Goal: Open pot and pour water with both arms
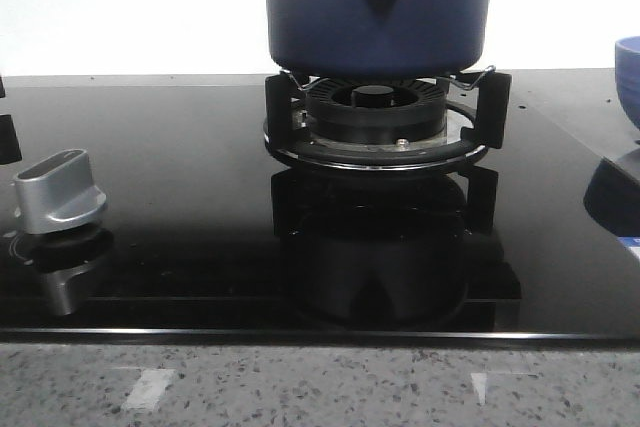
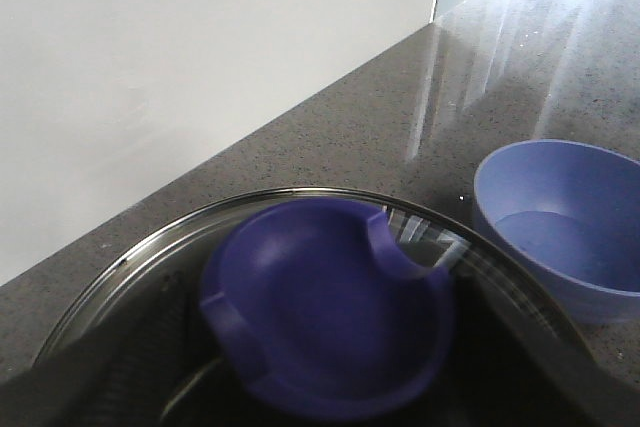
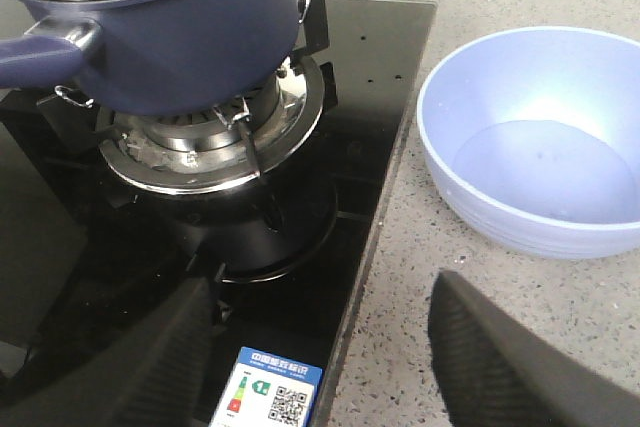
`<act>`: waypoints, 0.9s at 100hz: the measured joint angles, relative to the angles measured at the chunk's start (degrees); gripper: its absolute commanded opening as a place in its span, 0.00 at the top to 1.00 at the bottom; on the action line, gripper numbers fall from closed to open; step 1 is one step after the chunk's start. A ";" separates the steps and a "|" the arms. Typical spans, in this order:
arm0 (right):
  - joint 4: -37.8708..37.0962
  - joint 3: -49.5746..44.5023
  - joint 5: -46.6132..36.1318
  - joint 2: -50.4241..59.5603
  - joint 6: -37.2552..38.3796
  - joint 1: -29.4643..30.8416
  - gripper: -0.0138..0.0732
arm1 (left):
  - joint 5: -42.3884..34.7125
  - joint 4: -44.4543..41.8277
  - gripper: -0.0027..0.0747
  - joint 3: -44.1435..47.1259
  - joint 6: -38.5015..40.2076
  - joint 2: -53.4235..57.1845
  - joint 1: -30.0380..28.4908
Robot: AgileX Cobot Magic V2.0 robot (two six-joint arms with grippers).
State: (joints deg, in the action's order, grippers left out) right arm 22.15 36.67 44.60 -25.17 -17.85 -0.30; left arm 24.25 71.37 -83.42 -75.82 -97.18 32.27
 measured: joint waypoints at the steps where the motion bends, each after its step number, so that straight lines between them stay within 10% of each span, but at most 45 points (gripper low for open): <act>1: 0.01 0.00 0.00 0.00 0.00 0.00 0.35 | -0.01 0.00 0.37 -0.23 -0.11 -0.16 0.00; 38: -0.25 0.00 0.00 0.00 0.00 0.00 0.35 | 0.90 0.31 0.38 -2.65 -1.54 -3.51 0.00; 90: -0.51 0.00 0.00 0.00 0.00 0.00 0.35 | 1.16 0.65 0.70 -2.74 -1.73 -3.51 0.00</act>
State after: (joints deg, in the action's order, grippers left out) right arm 21.64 36.67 44.60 -25.17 -17.85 -0.30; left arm 25.42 72.02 -86.16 -77.56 -100.69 32.27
